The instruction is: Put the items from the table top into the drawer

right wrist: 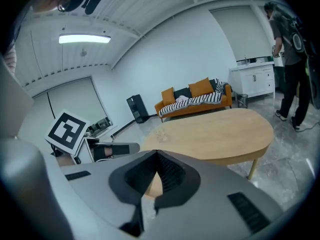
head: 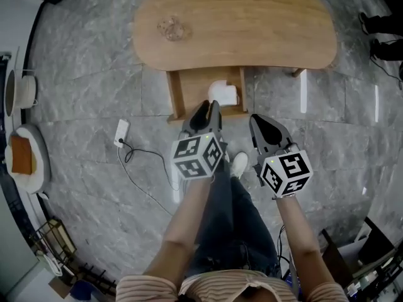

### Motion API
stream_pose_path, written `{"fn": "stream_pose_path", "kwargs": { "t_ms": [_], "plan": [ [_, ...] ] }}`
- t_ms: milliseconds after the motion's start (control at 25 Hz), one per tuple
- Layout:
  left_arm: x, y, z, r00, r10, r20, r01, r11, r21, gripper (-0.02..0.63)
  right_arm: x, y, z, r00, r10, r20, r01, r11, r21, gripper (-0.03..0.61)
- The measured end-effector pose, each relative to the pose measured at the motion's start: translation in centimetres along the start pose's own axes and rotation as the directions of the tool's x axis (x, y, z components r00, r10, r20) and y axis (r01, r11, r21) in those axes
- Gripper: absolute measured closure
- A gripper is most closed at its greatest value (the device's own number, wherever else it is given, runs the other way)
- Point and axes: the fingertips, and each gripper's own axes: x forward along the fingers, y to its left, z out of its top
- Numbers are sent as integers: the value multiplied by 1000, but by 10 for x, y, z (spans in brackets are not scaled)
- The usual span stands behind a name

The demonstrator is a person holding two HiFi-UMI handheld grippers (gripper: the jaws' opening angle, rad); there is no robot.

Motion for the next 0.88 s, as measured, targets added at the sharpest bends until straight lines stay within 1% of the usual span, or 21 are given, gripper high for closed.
{"fn": "stream_pose_path", "kwargs": {
  "t_ms": [240, 400, 600, 760, 880],
  "plan": [
    [-33, -37, 37, 996, -55, 67, 52, 997, 48, 557, -28, 4, 40, 998, -1, 59, 3, 999, -37, 571],
    [-56, -63, 52, 991, -101, 89, 93, 991, 93, 574, -48, 12, 60, 995, 9, 103, -4, 999, -50, 571],
    [-80, -85, 74, 982, -141, 125, 117, 977, 180, 591, -69, 22, 84, 988, 26, 151, -13, 996, -87, 571],
    [-100, -101, 89, 975, -162, 153, 125, 966, 225, 600, -89, 32, 101, 982, 41, 187, -21, 994, -109, 571],
    [-111, -115, 94, 969, -191, 159, 146, 955, 259, 600, -103, 38, 113, 976, 52, 213, -24, 991, -135, 571]
  ]
}}
